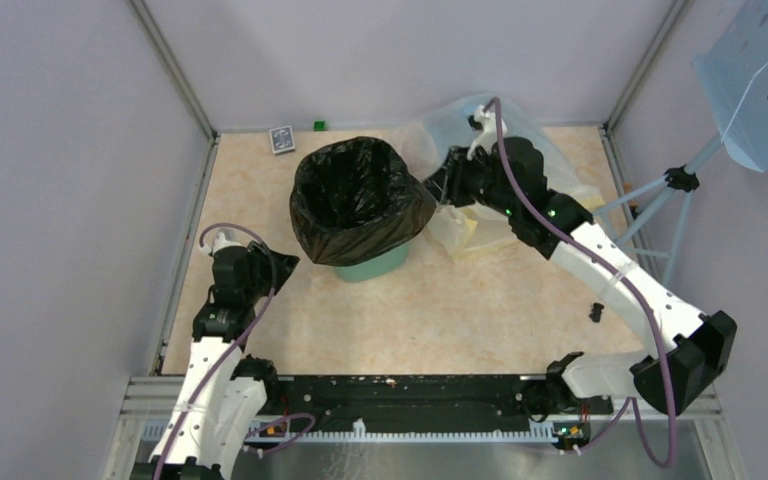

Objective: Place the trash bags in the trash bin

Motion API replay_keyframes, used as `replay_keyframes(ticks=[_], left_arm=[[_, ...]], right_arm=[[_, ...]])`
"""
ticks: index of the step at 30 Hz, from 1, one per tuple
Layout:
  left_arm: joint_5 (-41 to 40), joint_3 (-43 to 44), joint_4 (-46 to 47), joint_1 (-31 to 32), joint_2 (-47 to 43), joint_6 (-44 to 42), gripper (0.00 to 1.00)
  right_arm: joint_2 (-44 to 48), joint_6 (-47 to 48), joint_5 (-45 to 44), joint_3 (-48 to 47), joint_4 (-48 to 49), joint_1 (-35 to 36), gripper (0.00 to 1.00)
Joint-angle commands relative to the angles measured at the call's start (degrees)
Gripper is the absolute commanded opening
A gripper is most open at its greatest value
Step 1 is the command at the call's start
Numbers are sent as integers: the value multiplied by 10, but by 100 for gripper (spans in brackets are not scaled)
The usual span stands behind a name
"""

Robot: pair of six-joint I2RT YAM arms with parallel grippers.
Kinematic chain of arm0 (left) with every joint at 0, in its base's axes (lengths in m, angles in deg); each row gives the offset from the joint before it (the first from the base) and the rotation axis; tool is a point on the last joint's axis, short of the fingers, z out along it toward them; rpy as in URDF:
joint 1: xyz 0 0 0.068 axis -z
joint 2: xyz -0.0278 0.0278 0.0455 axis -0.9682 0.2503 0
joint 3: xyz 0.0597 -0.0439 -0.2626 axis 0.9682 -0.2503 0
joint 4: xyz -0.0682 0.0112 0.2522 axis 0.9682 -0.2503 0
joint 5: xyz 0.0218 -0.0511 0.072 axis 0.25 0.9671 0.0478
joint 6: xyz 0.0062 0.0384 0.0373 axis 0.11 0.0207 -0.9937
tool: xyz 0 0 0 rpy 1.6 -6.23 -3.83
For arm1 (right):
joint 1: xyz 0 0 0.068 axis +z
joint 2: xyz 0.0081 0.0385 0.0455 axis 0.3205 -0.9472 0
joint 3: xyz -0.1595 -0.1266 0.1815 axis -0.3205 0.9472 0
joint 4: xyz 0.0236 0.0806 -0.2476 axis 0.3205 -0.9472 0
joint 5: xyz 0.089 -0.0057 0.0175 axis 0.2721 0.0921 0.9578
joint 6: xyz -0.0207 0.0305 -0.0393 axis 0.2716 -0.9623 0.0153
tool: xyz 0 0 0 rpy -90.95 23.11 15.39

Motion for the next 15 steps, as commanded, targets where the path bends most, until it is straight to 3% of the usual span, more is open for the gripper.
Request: replay_keyframes(ticks=[1,4,15], left_arm=[[-32,41,-9,-3,-6,-36,44],[-15,51,18,-3,8,-53,48],[37,129,64,-5,153,-95,53]], right_arm=[[-99,140,-39,-157,-152,53,22],[-180,171,-37,-252,-206,76,0],[-492,259,-31,-622,-419,131,0]])
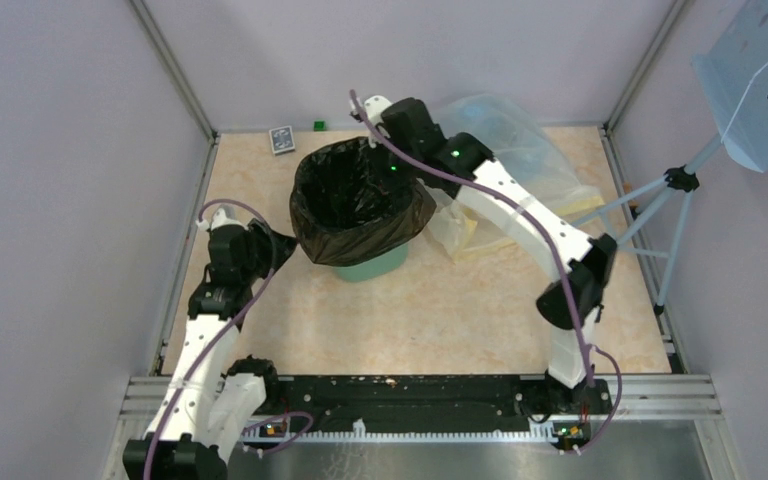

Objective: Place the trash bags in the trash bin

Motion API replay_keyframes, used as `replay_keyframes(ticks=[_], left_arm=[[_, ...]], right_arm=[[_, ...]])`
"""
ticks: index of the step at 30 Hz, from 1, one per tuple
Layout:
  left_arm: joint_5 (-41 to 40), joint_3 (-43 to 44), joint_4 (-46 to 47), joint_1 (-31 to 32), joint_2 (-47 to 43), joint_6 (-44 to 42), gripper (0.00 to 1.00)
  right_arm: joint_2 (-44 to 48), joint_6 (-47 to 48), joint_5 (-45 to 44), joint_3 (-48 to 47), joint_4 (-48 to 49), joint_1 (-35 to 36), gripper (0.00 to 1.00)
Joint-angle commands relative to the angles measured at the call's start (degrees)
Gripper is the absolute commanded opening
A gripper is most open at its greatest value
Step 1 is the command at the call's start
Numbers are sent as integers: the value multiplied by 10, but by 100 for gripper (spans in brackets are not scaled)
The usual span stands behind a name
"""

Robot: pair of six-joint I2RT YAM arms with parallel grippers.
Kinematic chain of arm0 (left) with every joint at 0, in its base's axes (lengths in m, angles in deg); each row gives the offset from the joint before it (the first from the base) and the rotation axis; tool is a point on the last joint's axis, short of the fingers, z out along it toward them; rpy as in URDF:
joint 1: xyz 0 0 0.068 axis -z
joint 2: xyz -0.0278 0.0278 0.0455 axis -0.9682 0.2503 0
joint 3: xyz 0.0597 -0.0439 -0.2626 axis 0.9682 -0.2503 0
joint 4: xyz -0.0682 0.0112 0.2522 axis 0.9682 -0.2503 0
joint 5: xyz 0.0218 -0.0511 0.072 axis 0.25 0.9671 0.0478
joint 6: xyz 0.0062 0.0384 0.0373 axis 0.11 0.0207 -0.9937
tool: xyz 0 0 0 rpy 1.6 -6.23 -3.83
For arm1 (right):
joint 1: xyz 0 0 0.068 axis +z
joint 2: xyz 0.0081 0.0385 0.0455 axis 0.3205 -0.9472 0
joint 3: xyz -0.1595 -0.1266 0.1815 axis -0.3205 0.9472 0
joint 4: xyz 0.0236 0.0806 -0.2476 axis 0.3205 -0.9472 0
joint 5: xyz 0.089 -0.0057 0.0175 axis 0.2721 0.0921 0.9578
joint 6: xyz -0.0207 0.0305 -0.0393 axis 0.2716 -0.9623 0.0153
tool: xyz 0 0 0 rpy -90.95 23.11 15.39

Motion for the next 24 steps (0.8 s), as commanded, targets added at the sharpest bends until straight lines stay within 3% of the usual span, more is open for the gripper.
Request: replay_keyframes(ticks=[1,10,17,24], left_arm=[[28,30,49,-5,42,-26,53],[46,20,91,-7,103,-33,51],[72,35,113,-7,134,-34,51],[51,45,99,-7,133,-39,53]], right_arm=[[-85,58,-9,-107,-105,22,0],[-117,86,-9,-45,-98,24,0],[-166,74,70,-64,-104,-1,0],[-196,73,53,-61,-131,-10,0]])
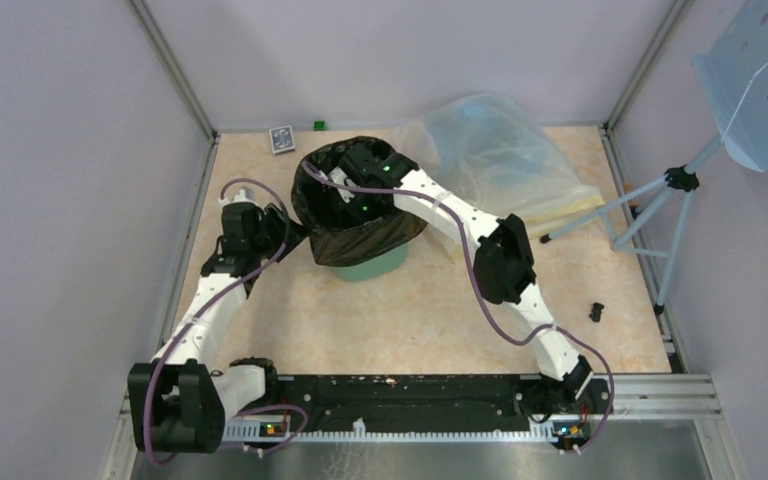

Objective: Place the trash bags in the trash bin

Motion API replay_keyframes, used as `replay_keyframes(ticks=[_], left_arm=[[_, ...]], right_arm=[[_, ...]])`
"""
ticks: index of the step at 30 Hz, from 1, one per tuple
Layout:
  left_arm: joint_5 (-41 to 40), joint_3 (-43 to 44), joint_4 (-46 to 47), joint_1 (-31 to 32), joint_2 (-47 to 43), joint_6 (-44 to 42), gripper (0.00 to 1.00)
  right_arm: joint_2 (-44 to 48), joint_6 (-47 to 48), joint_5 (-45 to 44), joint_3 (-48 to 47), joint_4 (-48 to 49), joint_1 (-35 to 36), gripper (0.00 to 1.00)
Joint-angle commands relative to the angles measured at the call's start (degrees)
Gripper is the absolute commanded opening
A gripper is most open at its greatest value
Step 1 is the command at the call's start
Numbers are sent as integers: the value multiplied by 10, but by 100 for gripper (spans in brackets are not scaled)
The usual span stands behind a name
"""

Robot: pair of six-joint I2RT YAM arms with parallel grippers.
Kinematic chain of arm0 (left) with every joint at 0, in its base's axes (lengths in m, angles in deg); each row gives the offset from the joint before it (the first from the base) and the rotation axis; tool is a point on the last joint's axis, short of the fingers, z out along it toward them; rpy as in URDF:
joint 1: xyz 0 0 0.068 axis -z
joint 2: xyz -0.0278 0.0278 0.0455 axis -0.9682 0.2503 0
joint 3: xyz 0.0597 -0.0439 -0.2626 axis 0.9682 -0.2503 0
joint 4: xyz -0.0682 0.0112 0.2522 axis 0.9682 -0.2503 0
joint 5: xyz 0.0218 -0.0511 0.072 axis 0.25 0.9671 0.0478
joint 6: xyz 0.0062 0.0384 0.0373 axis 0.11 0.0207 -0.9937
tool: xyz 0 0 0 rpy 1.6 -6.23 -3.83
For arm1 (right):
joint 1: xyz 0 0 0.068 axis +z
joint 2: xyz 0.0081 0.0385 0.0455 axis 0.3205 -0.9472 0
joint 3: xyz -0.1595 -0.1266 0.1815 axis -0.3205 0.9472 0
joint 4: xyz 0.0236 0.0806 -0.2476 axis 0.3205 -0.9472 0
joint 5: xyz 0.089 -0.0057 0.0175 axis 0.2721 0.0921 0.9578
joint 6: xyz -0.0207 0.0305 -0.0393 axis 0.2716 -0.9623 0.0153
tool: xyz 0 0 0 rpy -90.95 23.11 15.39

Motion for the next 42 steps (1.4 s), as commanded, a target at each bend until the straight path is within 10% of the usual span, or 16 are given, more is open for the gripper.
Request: replay_keyframes(ticks=[1,29,42], left_arm=[[-14,30,18,-3,-8,-10,53],[-17,140,-35,-3,-27,-91,66],[-46,194,-70,-3,-38,-104,66]], right_arm=[[-8,-2,2,-13,-18,-7,0],[-130,-27,-1,-62,-91,-23,0],[-4,-72,-16,-65,-65,-7,0]])
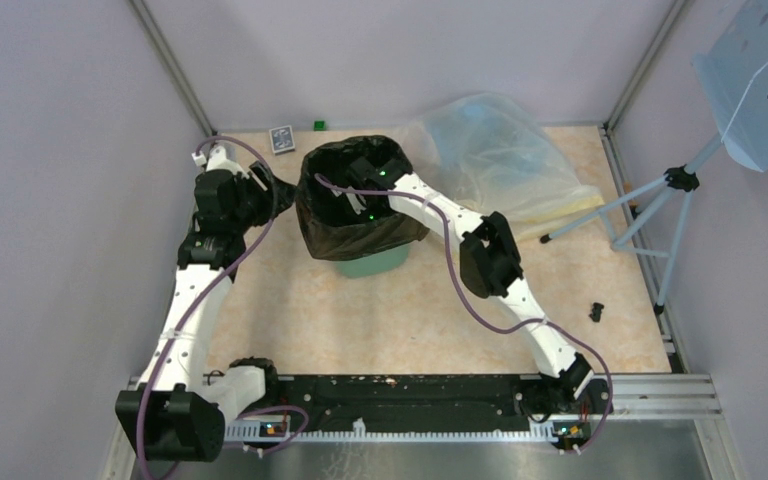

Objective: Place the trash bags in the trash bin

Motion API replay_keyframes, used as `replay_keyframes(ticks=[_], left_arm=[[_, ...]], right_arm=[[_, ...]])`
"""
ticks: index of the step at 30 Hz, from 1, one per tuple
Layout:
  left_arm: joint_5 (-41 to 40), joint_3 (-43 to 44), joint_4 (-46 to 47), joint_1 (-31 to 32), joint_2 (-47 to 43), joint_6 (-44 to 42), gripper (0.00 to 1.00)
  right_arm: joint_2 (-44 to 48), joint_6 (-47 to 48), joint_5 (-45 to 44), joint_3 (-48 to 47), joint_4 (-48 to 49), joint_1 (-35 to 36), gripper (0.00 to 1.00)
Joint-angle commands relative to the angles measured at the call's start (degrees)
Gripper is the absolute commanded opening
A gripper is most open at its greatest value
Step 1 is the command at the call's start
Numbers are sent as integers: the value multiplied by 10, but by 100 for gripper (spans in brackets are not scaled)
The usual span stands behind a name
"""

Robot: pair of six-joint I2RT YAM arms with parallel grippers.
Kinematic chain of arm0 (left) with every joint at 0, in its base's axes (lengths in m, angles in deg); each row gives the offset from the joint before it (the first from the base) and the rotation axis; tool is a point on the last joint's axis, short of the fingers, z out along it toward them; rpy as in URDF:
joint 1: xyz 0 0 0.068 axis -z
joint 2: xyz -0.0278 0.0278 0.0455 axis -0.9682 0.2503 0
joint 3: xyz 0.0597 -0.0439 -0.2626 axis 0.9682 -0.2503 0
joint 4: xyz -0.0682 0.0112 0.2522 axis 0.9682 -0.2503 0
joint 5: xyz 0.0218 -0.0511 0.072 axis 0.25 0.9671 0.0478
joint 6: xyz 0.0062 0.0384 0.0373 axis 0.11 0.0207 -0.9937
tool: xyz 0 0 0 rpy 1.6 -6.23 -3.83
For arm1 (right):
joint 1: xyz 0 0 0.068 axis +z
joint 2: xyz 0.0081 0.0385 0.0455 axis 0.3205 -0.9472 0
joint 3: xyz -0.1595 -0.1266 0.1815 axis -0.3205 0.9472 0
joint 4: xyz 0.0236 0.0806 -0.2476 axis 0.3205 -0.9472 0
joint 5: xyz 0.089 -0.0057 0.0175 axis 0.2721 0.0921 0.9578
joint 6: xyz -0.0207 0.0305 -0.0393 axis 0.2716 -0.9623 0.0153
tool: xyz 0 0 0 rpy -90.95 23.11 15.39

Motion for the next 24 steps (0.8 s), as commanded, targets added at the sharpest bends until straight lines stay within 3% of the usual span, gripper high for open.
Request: replay_keyframes(ticks=[1,8,13,15,19,24], left_arm=[[-17,29,-6,-3,-15,-13,66],[-27,57,-31,-3,-17,-21,67],[14,94,-37,-3,-5,-57,79],[26,122,-62,-3,17,-56,80],[35,164,-101,-1,54,-57,79],[7,208,-148,8,100,-77,76]], right_arm=[[88,-33,-14,-32,6,13,0],[120,-57,-14,-35,22,14,0],[152,-70,-27,-91,18,15,6],[176,-75,-36,-93,28,16,11],[246,-80,-86,-49,63,17,38],[326,-73,-132,3,103,17,49]])
